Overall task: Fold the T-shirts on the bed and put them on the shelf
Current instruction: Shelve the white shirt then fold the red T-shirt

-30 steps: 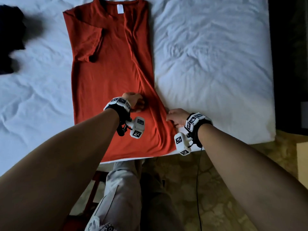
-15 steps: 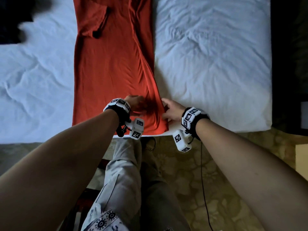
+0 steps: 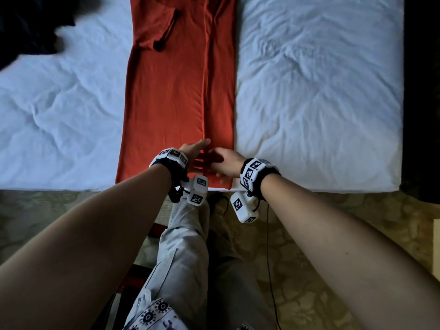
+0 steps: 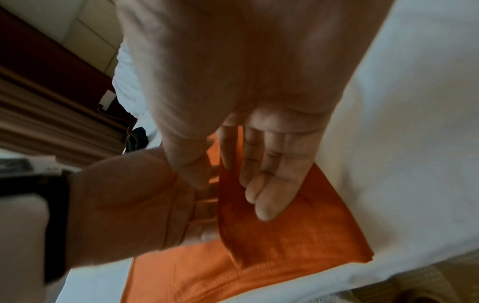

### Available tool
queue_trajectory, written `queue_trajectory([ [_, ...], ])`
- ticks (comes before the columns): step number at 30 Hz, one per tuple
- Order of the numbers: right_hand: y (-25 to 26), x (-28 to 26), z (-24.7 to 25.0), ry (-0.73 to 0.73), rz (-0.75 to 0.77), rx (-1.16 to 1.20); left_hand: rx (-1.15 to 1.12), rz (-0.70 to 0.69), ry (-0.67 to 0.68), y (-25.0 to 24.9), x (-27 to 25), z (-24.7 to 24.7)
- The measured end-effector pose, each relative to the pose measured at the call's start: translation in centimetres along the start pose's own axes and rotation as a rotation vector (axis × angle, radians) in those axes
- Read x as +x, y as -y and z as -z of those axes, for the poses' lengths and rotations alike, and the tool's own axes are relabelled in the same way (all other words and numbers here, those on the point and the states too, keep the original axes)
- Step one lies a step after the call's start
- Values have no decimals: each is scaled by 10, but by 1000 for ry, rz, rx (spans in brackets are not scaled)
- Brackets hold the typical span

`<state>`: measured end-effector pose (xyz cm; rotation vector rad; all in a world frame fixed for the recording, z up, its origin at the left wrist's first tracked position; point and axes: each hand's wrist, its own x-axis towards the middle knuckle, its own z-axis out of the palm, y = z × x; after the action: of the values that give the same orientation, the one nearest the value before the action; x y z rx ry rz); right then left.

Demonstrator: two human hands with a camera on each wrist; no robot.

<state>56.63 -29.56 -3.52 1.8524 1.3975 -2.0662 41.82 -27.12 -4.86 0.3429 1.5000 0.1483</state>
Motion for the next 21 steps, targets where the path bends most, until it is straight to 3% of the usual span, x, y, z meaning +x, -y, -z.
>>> queue_trajectory([
  [5,-14,3,17,-440,-59,-65,215,-44,-75,12,6,8],
  [7,-23,4,24,-507,-157,-98,273,-21,-79,15,7,10],
  [10,-36,9,22,-395,-250,-48,383,-25,-71,21,7,11],
  [15,-51,10,8,-253,-260,49,574,-10,-50,32,6,12],
  [21,-59,9,-1,-171,-304,-83,750,5,-74,45,6,21],
])
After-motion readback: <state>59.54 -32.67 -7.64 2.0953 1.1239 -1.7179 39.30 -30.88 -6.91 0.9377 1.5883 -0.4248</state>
